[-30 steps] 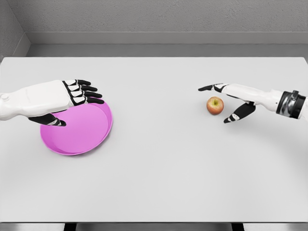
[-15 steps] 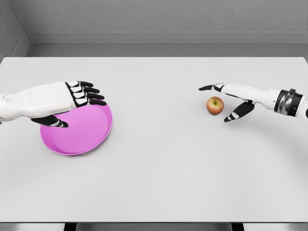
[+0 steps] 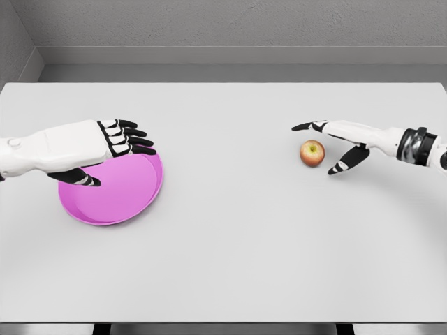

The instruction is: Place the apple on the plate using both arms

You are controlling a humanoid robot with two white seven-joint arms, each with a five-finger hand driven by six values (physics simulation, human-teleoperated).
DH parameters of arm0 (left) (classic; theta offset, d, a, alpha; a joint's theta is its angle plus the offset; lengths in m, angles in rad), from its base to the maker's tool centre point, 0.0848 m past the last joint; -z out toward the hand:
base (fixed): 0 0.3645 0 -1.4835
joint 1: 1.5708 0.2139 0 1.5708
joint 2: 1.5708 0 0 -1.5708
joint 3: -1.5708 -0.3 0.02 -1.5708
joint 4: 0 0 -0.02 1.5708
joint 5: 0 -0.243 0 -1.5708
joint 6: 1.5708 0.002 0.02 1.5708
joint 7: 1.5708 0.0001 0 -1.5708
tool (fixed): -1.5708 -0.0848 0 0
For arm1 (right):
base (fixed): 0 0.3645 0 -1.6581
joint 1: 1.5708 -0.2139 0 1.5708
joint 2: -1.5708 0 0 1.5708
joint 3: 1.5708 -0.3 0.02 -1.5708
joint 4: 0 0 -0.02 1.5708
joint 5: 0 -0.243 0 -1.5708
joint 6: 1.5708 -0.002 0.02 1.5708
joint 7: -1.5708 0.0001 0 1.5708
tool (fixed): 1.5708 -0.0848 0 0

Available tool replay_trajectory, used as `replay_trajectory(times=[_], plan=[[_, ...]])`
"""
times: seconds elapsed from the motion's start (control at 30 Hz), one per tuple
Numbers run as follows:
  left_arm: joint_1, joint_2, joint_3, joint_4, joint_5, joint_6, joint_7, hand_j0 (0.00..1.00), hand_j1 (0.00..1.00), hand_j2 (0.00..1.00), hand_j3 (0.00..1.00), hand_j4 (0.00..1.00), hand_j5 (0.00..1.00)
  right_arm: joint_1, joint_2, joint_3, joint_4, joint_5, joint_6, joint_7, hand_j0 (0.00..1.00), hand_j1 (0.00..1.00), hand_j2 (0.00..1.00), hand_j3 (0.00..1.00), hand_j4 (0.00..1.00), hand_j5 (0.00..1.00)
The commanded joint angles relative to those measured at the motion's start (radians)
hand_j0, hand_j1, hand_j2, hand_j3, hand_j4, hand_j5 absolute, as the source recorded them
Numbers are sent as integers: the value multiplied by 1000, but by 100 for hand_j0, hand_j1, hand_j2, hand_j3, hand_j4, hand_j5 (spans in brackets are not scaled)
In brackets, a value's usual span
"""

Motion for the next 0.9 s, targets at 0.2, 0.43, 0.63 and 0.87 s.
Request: replay_trajectory(times=[0.2,0.43,0.63,0.87], plan=[[0,1,1,0,6,1,0,100,100,100,100,100,100,-9,34,0,46,14,1,0,100,100,100,100,100,100],[0,1,1,0,6,1,0,100,100,100,100,100,100,-12,42,0,52,37,-1,0,100,100,100,100,100,100],[0,1,1,0,6,1,0,100,100,100,100,100,100,-17,46,0,52,37,-1,0,99,99,99,99,99,99],[0,1,1,0,6,1,0,100,100,100,100,100,100,-20,46,-2,61,42,-1,0,81,81,81,81,81,81]])
